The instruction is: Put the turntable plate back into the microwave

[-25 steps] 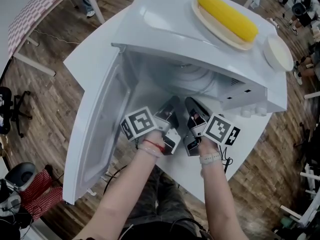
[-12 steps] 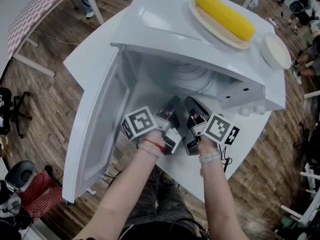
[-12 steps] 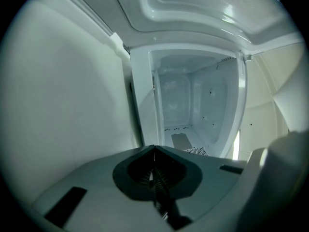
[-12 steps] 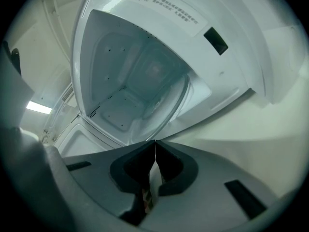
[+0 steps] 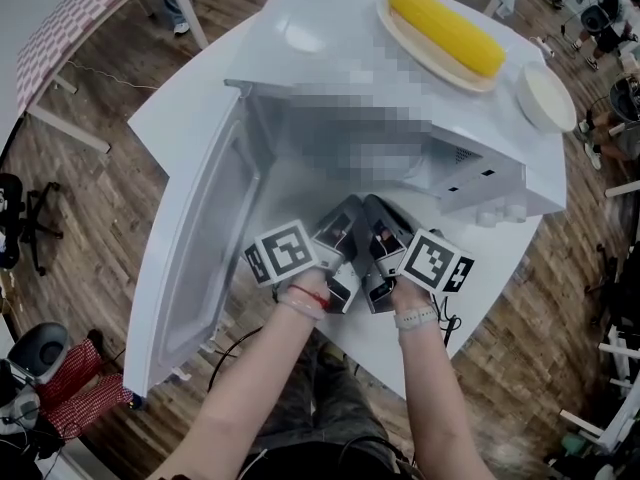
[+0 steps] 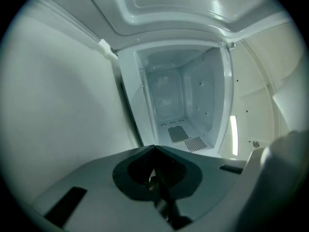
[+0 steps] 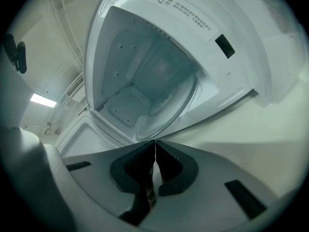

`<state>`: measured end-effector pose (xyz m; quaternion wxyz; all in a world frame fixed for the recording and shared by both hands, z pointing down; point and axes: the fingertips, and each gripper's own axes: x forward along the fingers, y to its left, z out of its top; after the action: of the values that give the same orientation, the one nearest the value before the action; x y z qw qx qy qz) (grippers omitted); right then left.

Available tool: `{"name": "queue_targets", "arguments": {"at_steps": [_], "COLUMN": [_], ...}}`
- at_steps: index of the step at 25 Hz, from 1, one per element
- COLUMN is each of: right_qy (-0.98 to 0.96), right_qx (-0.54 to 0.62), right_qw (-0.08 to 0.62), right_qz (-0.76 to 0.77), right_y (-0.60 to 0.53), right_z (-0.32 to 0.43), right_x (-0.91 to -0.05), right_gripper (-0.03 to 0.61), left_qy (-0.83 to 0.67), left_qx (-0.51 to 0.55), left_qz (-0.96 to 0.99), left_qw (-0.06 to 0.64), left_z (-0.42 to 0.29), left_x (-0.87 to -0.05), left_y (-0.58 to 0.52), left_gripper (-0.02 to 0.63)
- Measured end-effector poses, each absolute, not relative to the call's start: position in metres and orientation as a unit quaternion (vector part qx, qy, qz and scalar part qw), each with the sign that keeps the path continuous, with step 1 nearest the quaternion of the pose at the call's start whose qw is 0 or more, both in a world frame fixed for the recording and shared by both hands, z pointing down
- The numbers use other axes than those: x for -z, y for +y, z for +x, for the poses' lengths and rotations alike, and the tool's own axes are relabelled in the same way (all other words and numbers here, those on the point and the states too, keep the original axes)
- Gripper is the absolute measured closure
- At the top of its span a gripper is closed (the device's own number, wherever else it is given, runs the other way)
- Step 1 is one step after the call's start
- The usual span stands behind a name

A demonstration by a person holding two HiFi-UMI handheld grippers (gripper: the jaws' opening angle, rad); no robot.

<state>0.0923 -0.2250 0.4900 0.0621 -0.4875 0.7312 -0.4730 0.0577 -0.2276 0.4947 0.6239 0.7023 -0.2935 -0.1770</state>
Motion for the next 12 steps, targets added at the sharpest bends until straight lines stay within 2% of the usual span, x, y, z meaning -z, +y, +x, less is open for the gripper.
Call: {"name": "queue_targets", "arguments": {"at_steps": [12], "right_qy": [0.787], "right_qx": [0.387], "right_qw": [0.062], "right_qz": [-0.477], "right_y": [-0.216], "right_z": [0.082], "right_x": [-0.462], "right_gripper": [0.555], "left_qy": [-0.313], "left_qx": [0.115], "left_qz": [0.790], "left_qw": [0.513], "left_z": [0.058], "left_x": [-0.476], "left_y": [-0.215], "left_gripper": [0.600]}}
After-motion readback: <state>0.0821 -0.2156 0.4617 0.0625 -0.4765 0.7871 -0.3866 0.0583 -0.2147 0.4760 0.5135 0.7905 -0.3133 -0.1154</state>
